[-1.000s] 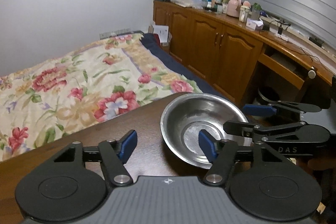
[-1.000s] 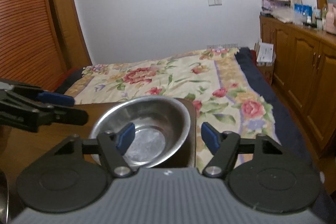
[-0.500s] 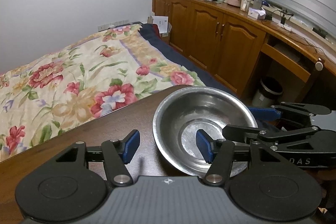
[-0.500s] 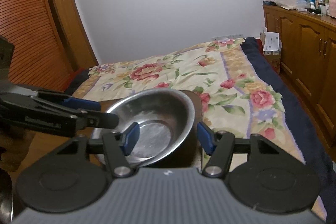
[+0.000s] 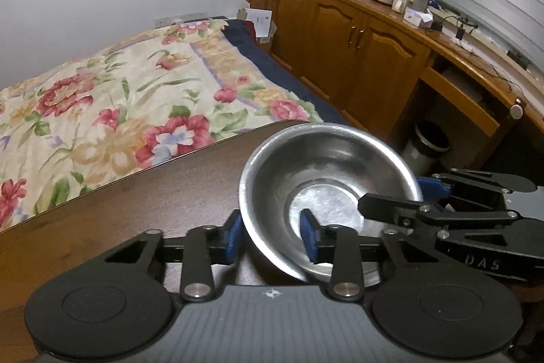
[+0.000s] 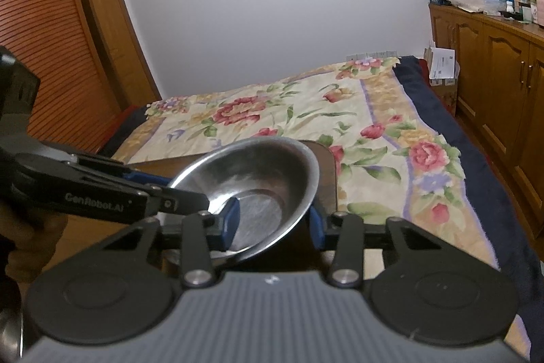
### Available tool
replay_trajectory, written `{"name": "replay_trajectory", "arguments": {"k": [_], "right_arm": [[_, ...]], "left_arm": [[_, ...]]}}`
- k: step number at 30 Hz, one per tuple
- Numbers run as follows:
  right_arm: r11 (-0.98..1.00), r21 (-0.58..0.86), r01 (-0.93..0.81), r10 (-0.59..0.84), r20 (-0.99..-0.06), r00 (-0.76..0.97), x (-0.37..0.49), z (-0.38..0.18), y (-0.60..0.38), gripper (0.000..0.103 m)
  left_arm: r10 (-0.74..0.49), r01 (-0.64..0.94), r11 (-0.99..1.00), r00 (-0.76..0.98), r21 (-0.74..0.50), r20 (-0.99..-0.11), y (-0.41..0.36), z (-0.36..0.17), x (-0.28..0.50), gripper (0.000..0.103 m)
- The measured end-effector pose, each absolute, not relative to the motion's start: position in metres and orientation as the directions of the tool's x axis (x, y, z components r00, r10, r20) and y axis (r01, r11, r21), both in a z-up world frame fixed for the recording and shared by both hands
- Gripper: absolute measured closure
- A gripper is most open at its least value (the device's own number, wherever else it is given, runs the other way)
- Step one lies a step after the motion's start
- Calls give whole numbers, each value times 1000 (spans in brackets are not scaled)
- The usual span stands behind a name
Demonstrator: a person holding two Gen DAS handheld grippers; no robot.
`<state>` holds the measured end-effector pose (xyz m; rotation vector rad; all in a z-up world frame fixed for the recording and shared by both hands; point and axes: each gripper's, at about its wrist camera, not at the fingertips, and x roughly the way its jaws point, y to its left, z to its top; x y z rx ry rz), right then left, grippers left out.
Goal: Organize plates and bowls
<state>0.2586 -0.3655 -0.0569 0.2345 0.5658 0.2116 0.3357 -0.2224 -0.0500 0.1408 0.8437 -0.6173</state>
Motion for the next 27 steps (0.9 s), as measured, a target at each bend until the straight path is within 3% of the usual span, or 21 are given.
{"name": "replay_trajectory", "arguments": {"k": [2, 13, 27], "right_arm": [[954, 273, -124, 253, -508, 824, 259, -57, -365, 66], [945, 302, -125, 264, -481, 836, 244, -40, -365, 72], [950, 269, -161, 266, -420, 868, 212, -3, -342, 72]], "left_arm": [[-452, 559, 820, 501, -122, -738, -221, -49, 334, 77], [-491, 585, 803, 546, -111, -678, -208, -17, 310, 77], [-524, 598, 797, 616, -84, -588, -173, 27, 259, 77]]}}
